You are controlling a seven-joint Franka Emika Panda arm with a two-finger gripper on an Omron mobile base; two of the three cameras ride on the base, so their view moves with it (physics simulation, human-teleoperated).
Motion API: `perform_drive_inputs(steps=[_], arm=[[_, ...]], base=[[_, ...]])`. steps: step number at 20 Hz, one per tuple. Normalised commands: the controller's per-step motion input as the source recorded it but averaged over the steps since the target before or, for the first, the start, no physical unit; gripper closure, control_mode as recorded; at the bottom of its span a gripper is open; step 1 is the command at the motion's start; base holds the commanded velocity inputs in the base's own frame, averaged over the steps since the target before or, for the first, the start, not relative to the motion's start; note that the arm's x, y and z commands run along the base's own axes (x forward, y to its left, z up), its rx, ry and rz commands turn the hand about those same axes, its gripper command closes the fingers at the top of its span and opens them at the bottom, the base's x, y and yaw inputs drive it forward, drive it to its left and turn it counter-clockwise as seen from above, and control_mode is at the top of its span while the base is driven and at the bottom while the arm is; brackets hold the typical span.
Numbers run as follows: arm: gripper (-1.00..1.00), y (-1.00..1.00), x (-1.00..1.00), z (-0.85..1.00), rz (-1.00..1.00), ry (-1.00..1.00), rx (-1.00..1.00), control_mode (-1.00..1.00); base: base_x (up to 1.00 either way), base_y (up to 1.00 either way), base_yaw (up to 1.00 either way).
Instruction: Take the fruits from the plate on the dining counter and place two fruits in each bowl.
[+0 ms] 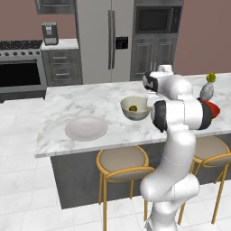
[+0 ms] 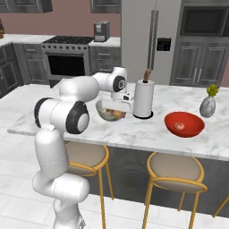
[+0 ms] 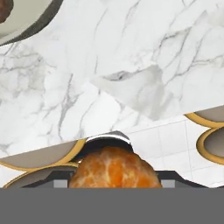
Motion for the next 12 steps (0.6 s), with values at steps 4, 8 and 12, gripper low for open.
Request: perform_drive_inputs(steps=[4, 8, 12], arm=[[1.00, -0.92, 0.08, 0.00, -0.07, 0.06, 0.00, -1.00], [1.00, -0.89, 0.06, 0.00, -0.09, 0.00, 0.00, -1.00], [1.00, -0.85, 0.14, 0.00, -0.10, 0.00, 0.00, -1.00]], base=[[0.00, 0.00, 0.00], [0.00, 0.00, 0.00], [0.00, 0.00, 0.00]])
